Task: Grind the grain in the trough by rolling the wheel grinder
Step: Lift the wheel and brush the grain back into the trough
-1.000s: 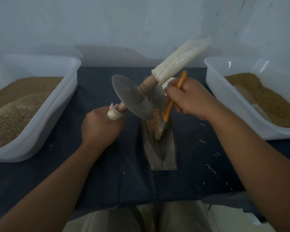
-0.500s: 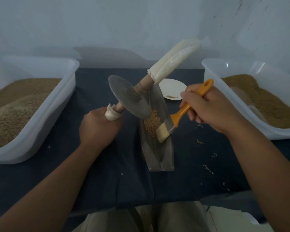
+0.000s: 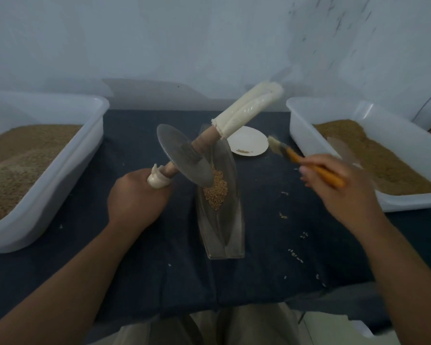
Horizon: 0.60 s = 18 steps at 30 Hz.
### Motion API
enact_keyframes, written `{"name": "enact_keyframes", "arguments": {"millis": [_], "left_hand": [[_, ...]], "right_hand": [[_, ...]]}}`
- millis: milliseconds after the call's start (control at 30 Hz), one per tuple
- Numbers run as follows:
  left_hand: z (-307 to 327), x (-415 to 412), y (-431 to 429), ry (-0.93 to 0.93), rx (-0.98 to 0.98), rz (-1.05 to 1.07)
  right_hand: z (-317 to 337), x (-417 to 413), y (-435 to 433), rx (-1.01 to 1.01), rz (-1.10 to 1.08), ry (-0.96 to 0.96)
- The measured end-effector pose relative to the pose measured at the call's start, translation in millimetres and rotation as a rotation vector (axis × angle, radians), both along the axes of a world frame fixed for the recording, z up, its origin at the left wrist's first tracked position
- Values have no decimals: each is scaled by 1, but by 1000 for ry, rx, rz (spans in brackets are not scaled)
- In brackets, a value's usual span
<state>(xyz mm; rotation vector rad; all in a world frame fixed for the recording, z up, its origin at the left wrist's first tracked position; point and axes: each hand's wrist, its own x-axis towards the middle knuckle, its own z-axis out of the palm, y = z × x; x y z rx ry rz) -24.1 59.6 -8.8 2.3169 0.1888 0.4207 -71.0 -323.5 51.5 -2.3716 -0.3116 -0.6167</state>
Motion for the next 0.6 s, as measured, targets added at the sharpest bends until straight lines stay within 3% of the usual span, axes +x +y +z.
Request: {"name": "enact_keyframes", "arguments": {"millis": [133,300,367,433,500,600], "left_hand": [[-1,1,-1,-11,58,0],[-2,2,-3,9,141,5],[-2,4,-6,12,209,9],[0,7,-8,-7,308,4],[4,11,-11,-42,401,-12],[11,19,-13,-90,556,-51]], "right_hand": [[-27,0,-6,-485,-43,268],[-30,-11,-5,-801,60,517],[-18,-15,5,-689,52,360],[2,-13,19,-449,46,-49],[20,-2,36,-413,64,-313],[37,24,60,-625,45,-101]]}}
